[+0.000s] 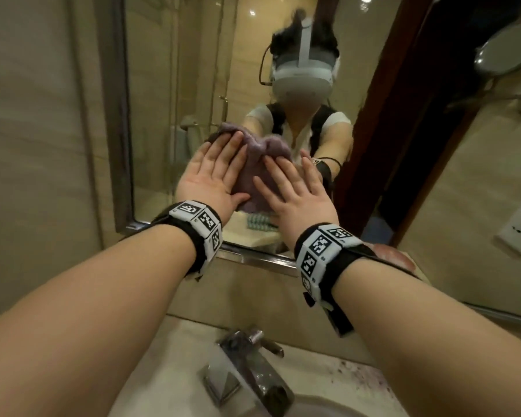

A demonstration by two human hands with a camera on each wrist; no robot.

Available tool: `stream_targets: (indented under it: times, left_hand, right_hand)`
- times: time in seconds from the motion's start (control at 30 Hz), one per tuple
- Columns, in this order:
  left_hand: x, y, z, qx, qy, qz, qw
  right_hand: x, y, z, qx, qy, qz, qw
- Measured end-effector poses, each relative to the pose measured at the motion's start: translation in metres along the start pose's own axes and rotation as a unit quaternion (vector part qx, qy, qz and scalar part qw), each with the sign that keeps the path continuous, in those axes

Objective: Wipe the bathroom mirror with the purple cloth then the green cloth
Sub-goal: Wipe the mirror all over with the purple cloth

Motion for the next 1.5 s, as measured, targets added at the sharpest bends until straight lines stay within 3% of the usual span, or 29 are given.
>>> stream_targets:
  times: [0.37,0.7,1.07,1.5]
  left_hand:
    - [-0.014,0.001,-0.102,0.111,-0.081,-0.059,0.989]
    - [-0.014,-0.002,-0.111,0.101,-0.091,-0.048,0.99]
    - [0.021,-0.013,-0.058,0.042,-0.071,-0.004,0.997]
    - [0.071,-0.029,0.056,-0.043,-0.008,0.055,0.998]
  right_hand:
    - [0.068,-0.075,-0.076,0.062,-0.003,0.016,0.998]
    - [0.075,-0.079,-0.079,0.066,-0.001,0.019,0.998]
    - [0.049,-0.049,-0.018,0.015,0.007,0.039,0.999]
    - [0.008,0.022,0.083,-0.047,0.028,0.009,0.998]
Point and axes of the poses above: each hand's wrist, its own y-axis away from the middle knuckle, its own x-axis out of the back of the hand, z = x × y, the point moved 1 cm from there along -y, towards the middle knuckle, and after that the axes turned 1 degree about -x, right-handed, at the moved point
